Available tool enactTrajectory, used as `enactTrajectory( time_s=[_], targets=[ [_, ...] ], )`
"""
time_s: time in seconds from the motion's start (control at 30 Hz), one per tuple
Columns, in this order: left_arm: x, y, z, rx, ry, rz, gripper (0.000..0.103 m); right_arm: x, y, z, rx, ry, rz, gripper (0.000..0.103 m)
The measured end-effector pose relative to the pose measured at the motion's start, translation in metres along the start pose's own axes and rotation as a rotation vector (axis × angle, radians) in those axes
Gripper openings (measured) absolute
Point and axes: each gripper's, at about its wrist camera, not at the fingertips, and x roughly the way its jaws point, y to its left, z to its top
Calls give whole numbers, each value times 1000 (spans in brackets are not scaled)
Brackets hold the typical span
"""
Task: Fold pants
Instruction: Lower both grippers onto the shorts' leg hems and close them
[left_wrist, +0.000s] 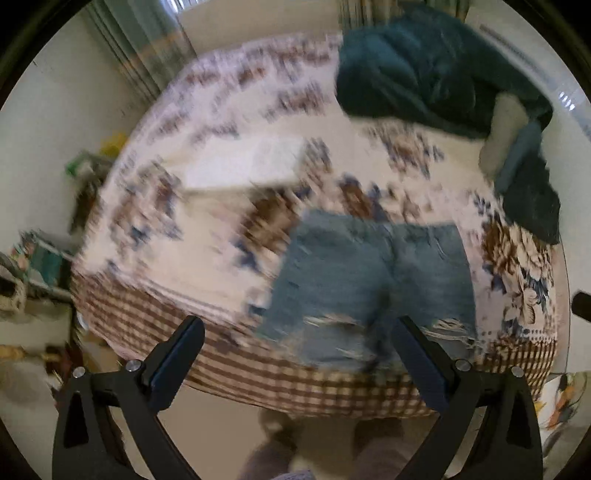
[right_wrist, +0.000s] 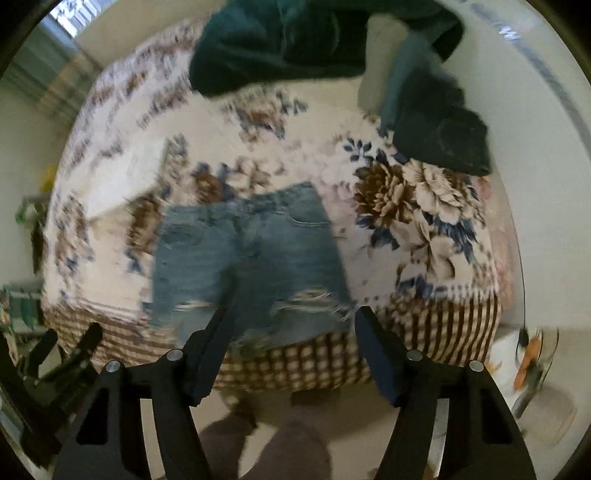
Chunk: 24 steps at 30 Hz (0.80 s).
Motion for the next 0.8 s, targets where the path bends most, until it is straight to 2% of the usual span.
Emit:
enactTrajectory(
  time_s=[0.13, 0.27, 0.43, 0.57, 0.67, 0.73, 0.8],
  targets=[
    [80, -72, -15, -19, 121, -48, 103, 95, -46, 45, -41, 100, 28, 71],
    [147, -151, -51, -7, 259, -140, 103, 168, -78, 56, -64, 172, 28, 72],
    [196, -234, -87, 9, 352, -222, 103, 241, -99, 63, -108, 250, 57, 72],
    [226, -273, -108, 45, 387, -196, 102, 275, -91, 70, -161, 259, 87, 72],
    [236, -274, -114, 16, 359, -173, 89, 298, -80, 82, -183, 269, 128, 72],
    [233, -266, -114, -23, 325, -201, 72, 312, -71, 93, -184, 277, 163, 72],
    [225, -255, -112, -50, 282, -226, 23, 326, -65, 106, -173, 278, 183, 72]
  ],
)
